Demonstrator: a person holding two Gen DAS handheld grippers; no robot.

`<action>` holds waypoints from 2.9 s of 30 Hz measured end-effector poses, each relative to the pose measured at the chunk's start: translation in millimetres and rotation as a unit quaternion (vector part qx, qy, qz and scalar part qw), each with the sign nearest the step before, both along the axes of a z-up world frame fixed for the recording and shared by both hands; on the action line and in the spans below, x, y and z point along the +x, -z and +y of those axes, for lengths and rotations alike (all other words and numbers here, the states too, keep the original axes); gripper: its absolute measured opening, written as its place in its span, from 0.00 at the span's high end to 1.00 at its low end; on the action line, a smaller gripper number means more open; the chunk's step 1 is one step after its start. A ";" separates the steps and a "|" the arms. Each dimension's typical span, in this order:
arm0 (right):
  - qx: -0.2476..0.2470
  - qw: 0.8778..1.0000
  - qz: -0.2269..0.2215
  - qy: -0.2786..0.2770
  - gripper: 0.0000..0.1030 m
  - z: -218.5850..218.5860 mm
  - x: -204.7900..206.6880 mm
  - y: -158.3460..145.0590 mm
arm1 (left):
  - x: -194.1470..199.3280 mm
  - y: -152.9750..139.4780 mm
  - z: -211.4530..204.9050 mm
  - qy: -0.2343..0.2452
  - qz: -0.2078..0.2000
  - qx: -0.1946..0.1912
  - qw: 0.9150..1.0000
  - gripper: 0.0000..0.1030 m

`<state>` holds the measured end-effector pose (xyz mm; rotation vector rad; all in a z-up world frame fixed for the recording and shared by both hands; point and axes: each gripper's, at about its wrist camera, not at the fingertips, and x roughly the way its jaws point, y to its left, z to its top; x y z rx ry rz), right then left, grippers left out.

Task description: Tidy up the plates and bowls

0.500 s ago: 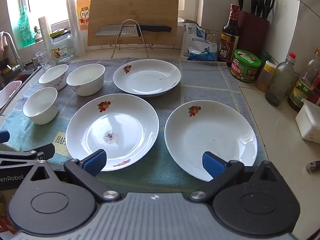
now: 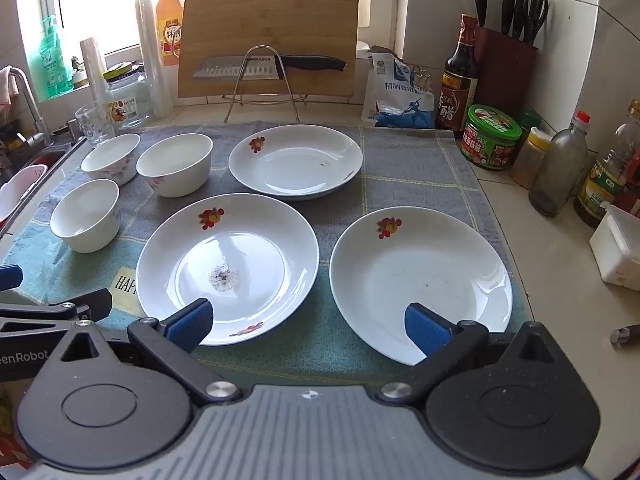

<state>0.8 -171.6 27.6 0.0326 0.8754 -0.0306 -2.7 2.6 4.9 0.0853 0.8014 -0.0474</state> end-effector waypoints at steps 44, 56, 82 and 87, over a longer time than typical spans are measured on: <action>-0.011 1.000 -0.016 0.000 0.00 1.1 2.0 -5.1 | 4.8 -10.1 1.1 0.002 -0.007 -0.003 1.000 0.01; -0.011 1.000 -0.017 -0.001 0.00 0.1 0.9 -5.2 | 5.2 -10.6 0.7 0.002 -0.007 -0.003 1.000 0.01; -0.011 0.999 -0.046 -0.008 0.00 -9.9 -12.3 -9.0 | -8.8 -12.5 -11.0 0.001 -0.025 -0.008 1.000 0.01; -0.011 0.998 -0.065 -0.011 0.00 -19.0 -20.4 -11.9 | -11.1 -17.2 -20.9 0.020 -0.039 -0.008 0.999 0.01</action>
